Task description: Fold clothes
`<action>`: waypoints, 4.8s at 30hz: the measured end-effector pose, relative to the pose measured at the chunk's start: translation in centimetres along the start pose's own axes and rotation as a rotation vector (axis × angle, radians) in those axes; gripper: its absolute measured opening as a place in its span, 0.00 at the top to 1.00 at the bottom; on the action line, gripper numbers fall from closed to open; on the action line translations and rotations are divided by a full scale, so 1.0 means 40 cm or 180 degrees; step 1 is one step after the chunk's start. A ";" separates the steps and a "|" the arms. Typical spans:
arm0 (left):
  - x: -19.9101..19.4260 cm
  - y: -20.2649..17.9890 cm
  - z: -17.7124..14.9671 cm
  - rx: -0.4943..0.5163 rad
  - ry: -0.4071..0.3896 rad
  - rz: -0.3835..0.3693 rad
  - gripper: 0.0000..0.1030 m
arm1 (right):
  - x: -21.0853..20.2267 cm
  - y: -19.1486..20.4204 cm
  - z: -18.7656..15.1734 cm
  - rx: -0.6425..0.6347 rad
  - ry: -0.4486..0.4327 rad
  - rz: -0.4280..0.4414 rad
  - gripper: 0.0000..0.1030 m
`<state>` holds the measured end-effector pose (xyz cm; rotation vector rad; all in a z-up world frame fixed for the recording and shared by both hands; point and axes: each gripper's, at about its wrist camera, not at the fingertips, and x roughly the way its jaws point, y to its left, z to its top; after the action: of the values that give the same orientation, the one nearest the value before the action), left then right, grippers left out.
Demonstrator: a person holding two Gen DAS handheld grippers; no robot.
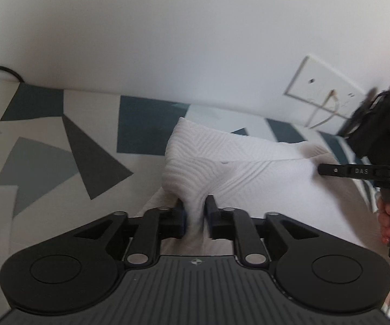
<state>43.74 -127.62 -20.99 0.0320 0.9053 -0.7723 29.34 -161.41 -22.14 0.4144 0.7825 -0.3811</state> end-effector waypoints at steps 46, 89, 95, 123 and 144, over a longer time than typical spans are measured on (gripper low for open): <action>-0.223 0.085 -0.307 -0.1740 0.1347 -0.0759 0.01 | -0.216 0.000 -0.198 0.0011 0.0769 -0.0133 0.01; -0.096 -0.092 -0.236 -0.0148 -0.0069 0.0878 0.00 | -0.160 -0.003 -0.234 -0.0170 -0.0102 -0.0212 0.01; -0.095 -0.078 -0.236 0.0024 -0.0107 0.0744 0.00 | -0.159 -0.001 -0.231 -0.0173 -0.0070 -0.0223 0.01; -0.074 -0.083 -0.214 -0.0089 -0.0065 0.0826 0.00 | -0.156 0.004 -0.234 -0.0135 -0.0130 -0.0279 0.01; -0.069 -0.076 -0.201 0.0005 -0.0044 0.0726 0.00 | -0.149 0.010 -0.217 -0.0099 -0.0012 -0.0319 0.01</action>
<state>35.26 -125.52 -23.28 0.1291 0.8707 -0.5601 20.52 -155.78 -23.18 0.3459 0.8065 -0.4625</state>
